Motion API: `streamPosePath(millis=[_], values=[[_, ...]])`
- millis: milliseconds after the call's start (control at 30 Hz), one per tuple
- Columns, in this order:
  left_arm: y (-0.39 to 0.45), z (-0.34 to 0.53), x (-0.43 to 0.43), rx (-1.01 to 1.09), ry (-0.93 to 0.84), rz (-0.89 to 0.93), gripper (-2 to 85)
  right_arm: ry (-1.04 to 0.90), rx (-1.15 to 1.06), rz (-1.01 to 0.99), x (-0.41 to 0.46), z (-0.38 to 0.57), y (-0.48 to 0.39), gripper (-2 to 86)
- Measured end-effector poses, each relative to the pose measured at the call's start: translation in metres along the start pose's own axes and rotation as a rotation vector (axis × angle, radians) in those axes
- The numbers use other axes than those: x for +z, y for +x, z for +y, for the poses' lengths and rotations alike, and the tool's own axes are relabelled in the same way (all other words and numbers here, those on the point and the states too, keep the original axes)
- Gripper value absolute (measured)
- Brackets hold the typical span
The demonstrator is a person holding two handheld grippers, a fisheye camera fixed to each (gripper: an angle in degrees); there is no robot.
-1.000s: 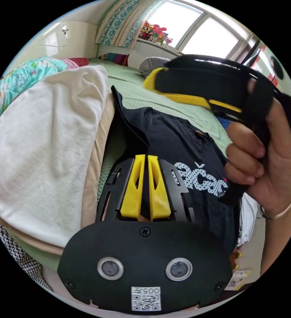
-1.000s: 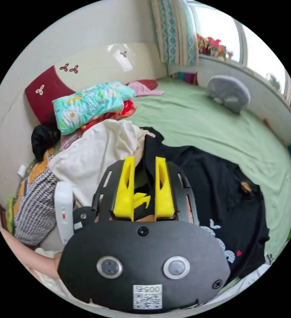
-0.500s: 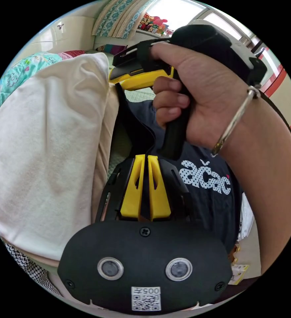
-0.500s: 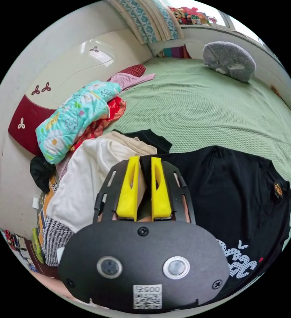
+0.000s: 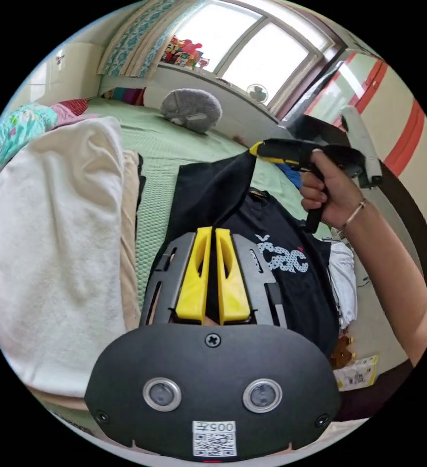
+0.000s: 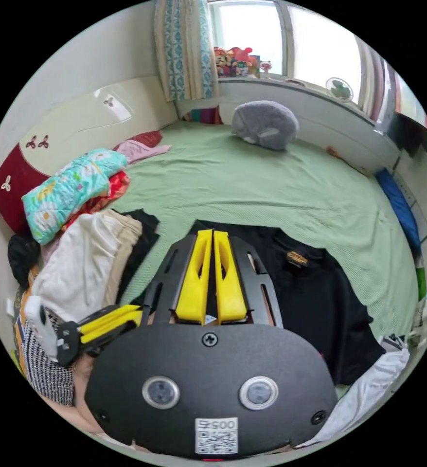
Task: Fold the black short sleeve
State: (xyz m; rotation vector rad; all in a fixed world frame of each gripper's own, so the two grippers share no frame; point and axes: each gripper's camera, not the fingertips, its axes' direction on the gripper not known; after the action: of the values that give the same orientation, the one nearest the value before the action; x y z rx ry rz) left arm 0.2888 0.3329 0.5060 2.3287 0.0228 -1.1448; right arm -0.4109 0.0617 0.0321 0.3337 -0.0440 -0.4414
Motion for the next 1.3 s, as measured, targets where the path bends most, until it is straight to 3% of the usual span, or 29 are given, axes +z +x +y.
streamPosePath(millis=[200, 400, 667, 833, 1000, 1067, 1300], values=[[0.009, 0.001, 0.001, 0.007, -0.041, 0.135, 4.0, -0.201, 0.057, 0.097, 0.036, 0.026, 0.037, 3.2], [0.010, 0.001, 0.000, -0.050, 0.003, -0.027, 4.3, -0.148, 0.082, 0.041, 0.034, 0.023, 0.044, 7.4], [0.020, -0.010, 0.050, -0.140, -0.108, -0.289, 4.6, -0.072, -0.084, -0.003, 0.046, -0.008, -0.017, 5.5], [0.029, -0.013, 0.062, -0.136, -0.112, -0.262, 3.8, -0.116, -0.194, 0.086, 0.080, -0.039, -0.053, 4.6], [0.034, -0.015, 0.073, -0.150, -0.119, -0.245, 1.0, -0.215, -0.152, 0.104, 0.124, -0.062, -0.060, 3.1], [0.035, -0.015, 0.083, -0.164, -0.144, -0.241, 0.1, -0.171, -0.150, 0.112, 0.128, -0.067, -0.057, 1.5], [0.049, -0.016, 0.098, -0.165, -0.156, -0.246, -0.5, -0.195, -0.100, -0.142, 0.089, -0.074, -0.024, -0.2]])
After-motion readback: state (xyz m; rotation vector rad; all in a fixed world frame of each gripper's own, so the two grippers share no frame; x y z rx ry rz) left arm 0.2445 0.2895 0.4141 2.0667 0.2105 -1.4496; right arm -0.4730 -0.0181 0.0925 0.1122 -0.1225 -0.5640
